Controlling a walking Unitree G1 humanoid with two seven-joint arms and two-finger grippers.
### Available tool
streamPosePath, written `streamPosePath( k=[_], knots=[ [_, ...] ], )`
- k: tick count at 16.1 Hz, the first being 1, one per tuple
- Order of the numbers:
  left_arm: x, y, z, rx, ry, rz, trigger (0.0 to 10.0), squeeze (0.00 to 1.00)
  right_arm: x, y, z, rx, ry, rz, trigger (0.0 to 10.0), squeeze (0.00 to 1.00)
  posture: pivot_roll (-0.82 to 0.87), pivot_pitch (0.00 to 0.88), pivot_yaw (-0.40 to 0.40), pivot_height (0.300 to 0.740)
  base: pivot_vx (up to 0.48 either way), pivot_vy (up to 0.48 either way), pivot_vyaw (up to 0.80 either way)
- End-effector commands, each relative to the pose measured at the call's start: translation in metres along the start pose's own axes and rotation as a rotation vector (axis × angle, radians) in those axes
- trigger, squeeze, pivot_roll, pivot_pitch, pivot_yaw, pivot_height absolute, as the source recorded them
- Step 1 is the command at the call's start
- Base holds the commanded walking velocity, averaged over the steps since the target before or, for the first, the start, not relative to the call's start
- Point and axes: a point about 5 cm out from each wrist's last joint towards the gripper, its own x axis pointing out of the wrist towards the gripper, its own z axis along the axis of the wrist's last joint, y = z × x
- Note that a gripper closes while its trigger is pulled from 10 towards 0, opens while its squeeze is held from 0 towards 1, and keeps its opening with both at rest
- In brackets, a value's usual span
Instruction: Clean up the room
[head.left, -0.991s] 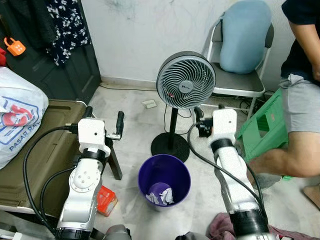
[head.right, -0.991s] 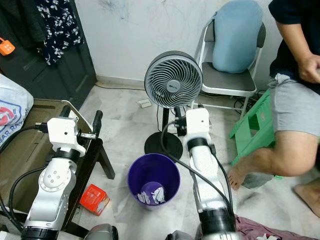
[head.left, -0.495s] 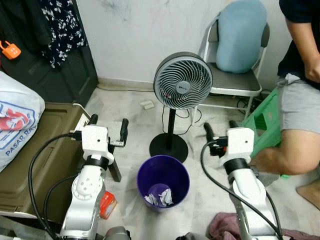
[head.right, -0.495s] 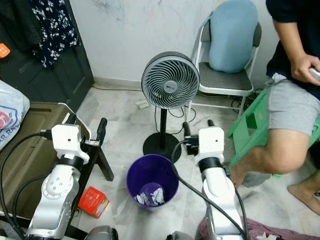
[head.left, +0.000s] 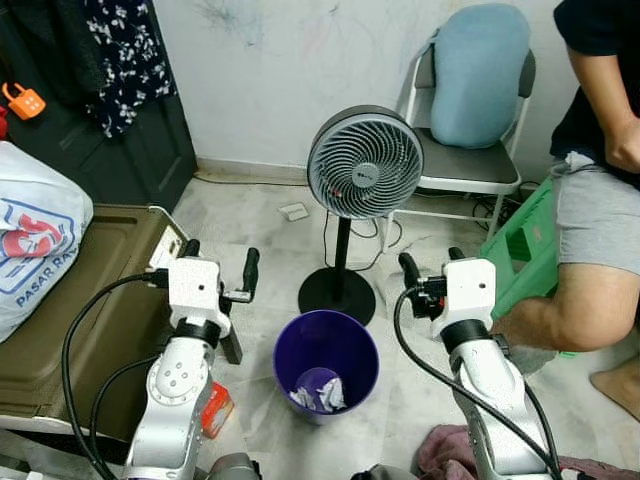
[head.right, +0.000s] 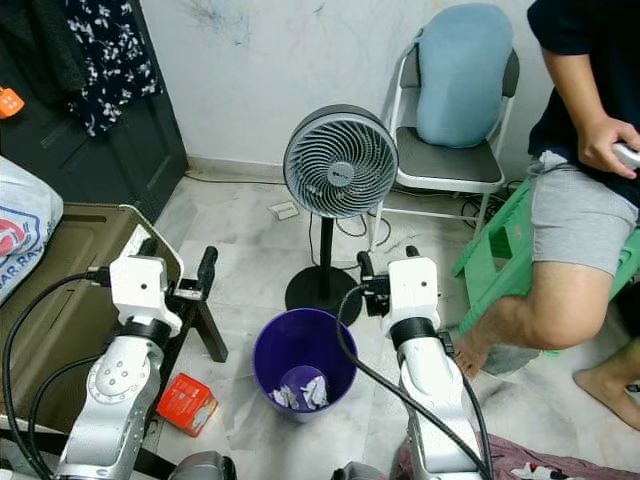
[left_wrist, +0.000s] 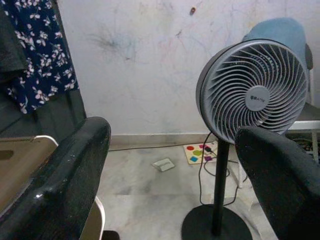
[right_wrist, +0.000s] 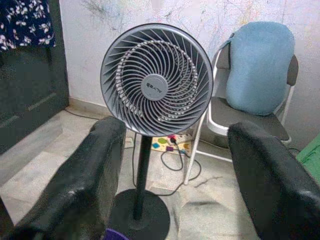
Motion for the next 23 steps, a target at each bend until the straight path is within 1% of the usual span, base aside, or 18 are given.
streamPosePath(
  k=[1, 2, 3, 10, 15, 19, 22, 23],
  knots=[
    [0.002, -0.001, 0.004, 0.007, -0.009, -0.011, 10.0, 0.0, 0.002, 0.0, 0.001, -0.004, 0.003, -0.004, 10.0, 1.0, 0.01, 0.0, -0.001, 0.74, 0.0, 0.0, 0.0],
    [0.001, -0.001, 0.004, 0.006, -0.008, -0.01, 10.0, 0.0, 0.002, 0.0, 0.001, -0.005, 0.007, -0.003, 10.0, 0.14, 0.01, 0.0, -0.001, 0.74, 0.0, 0.0, 0.0],
    [0.001, -0.001, 0.004, 0.005, -0.007, -0.009, 10.0, 0.0, 0.003, 0.0, 0.001, -0.016, 0.01, 0.004, 10.0, 0.0, 0.01, 0.0, -0.002, 0.74, 0.0, 0.0, 0.0],
    [0.002, -0.007, 0.004, -0.01, -0.002, -0.027, 10.0, 0.0, 0.003, 0.004, 0.001, -0.05, 0.016, 0.055, 10.0, 0.0, 0.0, 0.0, -0.019, 0.74, 0.0, 0.0, 0.8],
    [0.002, -0.008, -0.001, -0.028, 0.018, -0.021, 10.0, 0.0, 0.005, 0.004, -0.002, -0.052, 0.024, 0.055, 10.0, 0.0, 0.01, 0.0, -0.018, 0.74, 0.0, 0.0, 0.8],
    [0.006, -0.008, 0.001, -0.023, 0.003, -0.038, 10.0, 0.0, 0.015, 0.012, 0.004, -0.041, -0.011, 0.083, 10.0, 0.0, 0.01, 0.0, -0.005, 0.74, 0.0, 0.0, 0.8],
    [0.011, -0.006, 0.007, 0.009, -0.031, -0.011, 10.0, 0.0, 0.028, 0.018, 0.009, -0.045, -0.042, 0.095, 10.0, 0.0, 0.01, 0.0, -0.007, 0.74, 0.0, 0.0, 0.8],
    [0.011, -0.006, 0.007, 0.011, -0.033, -0.004, 10.0, 0.0, 0.029, 0.019, 0.009, -0.044, -0.044, 0.096, 10.0, 0.0, 0.02, 0.0, -0.007, 0.74, 0.0, 0.0, 0.8]
  ],
)
